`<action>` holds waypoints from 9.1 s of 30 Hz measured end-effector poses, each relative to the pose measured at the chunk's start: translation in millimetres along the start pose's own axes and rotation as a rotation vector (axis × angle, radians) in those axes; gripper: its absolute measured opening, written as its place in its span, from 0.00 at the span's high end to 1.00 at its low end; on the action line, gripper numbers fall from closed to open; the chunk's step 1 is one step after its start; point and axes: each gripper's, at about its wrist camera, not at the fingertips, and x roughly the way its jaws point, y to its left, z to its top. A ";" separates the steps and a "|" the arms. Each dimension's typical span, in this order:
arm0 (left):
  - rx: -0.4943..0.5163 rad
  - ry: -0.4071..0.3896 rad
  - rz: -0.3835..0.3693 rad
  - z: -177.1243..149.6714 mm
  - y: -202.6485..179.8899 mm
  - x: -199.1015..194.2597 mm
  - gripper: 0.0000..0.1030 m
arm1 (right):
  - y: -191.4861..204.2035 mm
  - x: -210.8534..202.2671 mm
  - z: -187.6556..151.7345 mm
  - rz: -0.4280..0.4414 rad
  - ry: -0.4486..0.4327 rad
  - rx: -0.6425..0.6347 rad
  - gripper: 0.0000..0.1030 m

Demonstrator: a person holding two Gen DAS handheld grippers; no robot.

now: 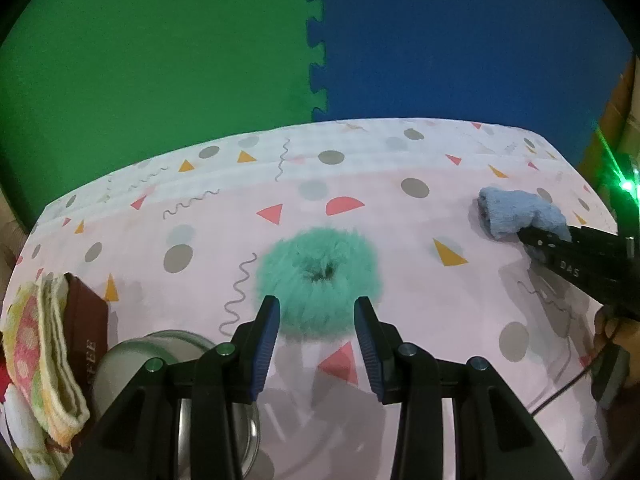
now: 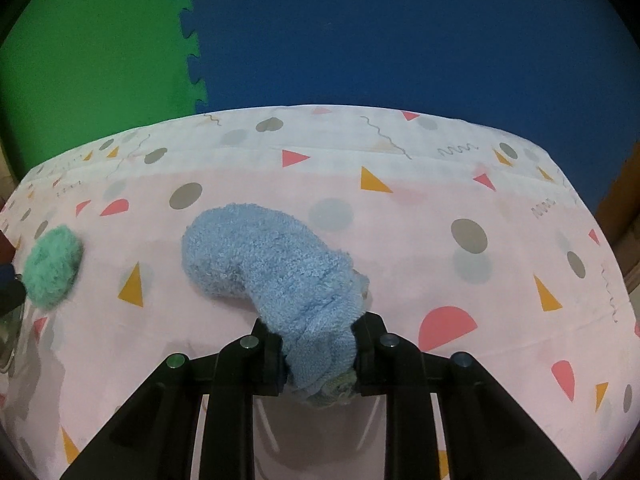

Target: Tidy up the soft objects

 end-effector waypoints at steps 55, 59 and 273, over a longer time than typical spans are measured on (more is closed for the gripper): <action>-0.035 0.045 -0.085 -10.0 -29.0 -51.9 0.88 | 5.1 0.2 1.8 -0.006 0.009 -0.020 0.72; -0.025 0.015 -0.067 -14.3 -26.1 -80.4 0.88 | 5.4 0.2 2.2 -0.004 0.010 -0.018 0.72; -0.468 0.014 0.446 -180.7 250.2 -210.3 0.56 | 384.2 -178.7 -102.3 0.416 0.003 -0.328 0.02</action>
